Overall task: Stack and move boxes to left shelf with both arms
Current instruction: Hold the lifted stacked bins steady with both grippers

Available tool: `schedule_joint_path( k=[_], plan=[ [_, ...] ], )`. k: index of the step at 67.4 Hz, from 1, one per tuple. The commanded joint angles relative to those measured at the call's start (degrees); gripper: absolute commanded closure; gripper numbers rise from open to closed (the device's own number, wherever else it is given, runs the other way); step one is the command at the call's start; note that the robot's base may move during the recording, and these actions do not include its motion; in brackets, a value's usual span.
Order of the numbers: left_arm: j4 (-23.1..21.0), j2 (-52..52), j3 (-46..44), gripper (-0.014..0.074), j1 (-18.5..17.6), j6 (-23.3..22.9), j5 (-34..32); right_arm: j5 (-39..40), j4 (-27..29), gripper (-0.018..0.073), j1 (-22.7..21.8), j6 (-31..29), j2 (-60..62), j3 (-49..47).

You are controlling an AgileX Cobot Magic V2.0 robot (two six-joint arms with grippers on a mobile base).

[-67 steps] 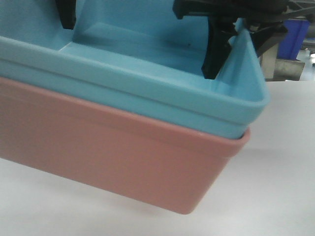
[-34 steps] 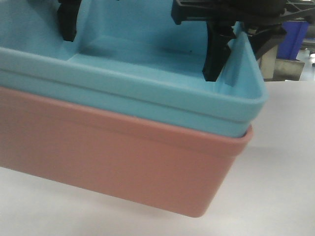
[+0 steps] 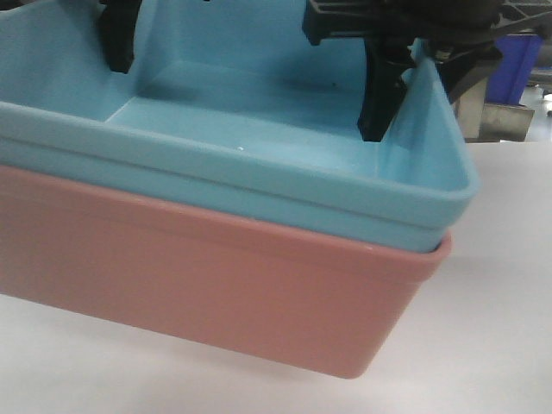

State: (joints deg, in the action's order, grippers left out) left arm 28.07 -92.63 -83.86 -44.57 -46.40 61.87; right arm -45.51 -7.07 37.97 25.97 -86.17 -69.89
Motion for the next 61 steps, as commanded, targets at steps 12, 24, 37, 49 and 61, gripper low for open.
schedule_joint_path(
  k=[12, 24, 37, 49, 61],
  plan=[
    [-6.3, 2.4, -2.4, 0.0605, -2.5, -0.7, -12.6, 15.4, 5.5, 0.0503, 1.7, -1.6, 2.4, -3.9],
    [-6.3, 2.4, -2.4, 0.0605, -2.5, -0.7, -12.6, 15.4, 5.5, 0.0503, 1.7, -1.6, 2.4, -3.9],
    [-6.3, 2.4, -2.4, 0.0605, -2.5, -0.7, -12.6, 15.4, 5.5, 0.0503, 1.7, -1.6, 2.4, -3.9],
    [-6.3, 2.4, -2.4, 0.0605, -2.5, -0.7, -12.6, 15.4, 5.5, 0.0503, 1.7, -1.6, 2.4, -3.9],
    [-6.3, 2.4, -2.4, 0.0605, -2.5, -0.7, -12.6, 15.4, 5.5, 0.0503, 1.7, -1.6, 2.4, -3.9]
  ],
)
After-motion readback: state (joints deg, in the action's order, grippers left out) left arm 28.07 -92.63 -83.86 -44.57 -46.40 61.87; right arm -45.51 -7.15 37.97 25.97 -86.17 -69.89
